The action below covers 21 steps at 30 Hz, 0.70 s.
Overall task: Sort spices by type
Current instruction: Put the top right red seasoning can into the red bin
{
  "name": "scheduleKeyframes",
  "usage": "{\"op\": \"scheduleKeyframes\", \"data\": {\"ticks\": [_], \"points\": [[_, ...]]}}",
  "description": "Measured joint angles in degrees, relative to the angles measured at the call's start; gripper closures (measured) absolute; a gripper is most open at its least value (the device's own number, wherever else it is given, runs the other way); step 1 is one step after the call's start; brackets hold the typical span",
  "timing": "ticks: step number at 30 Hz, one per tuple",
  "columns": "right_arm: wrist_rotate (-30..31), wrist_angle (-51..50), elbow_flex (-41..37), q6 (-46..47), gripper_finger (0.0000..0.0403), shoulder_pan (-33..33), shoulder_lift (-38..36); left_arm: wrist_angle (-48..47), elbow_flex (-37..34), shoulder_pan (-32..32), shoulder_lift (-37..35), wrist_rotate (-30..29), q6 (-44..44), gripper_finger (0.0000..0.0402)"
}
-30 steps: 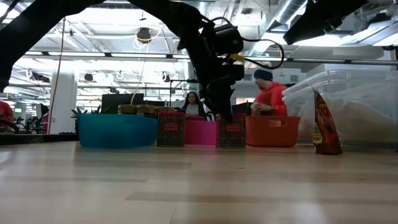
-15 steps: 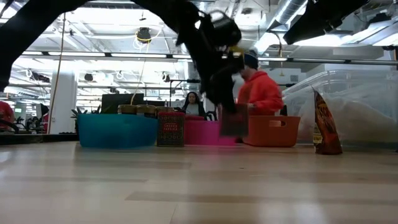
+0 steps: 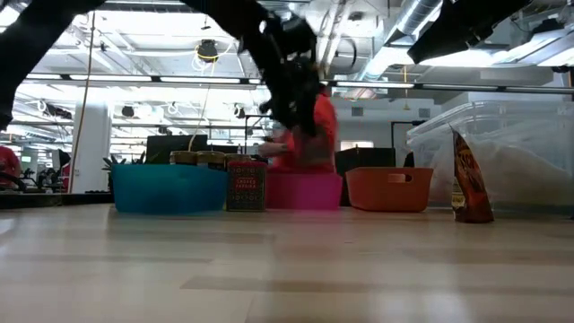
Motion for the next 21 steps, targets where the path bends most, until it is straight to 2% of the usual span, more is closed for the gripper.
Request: {"op": "scheduleKeyframes", "data": {"ticks": [4,8,14,21], "points": [[0.0,0.0,0.0,0.0,0.0099,0.0,0.0,-0.6,0.0,2.5,3.2,0.3,-1.2,0.0195],[0.0,-0.1,0.0,-0.6,0.0099,0.0,0.0,0.7,-0.1,4.6,5.8,-3.2,-3.7,0.0195],[0.0,-0.1,0.0,-0.8,0.0099,0.0,0.0,3.2,0.0,5.1,5.9,-5.1,-5.2,0.0191],[0.0,-0.1,0.0,-0.8,0.0099,0.0,0.0,-2.1,0.0,5.1,5.9,-5.2,-9.5,0.019]]}}
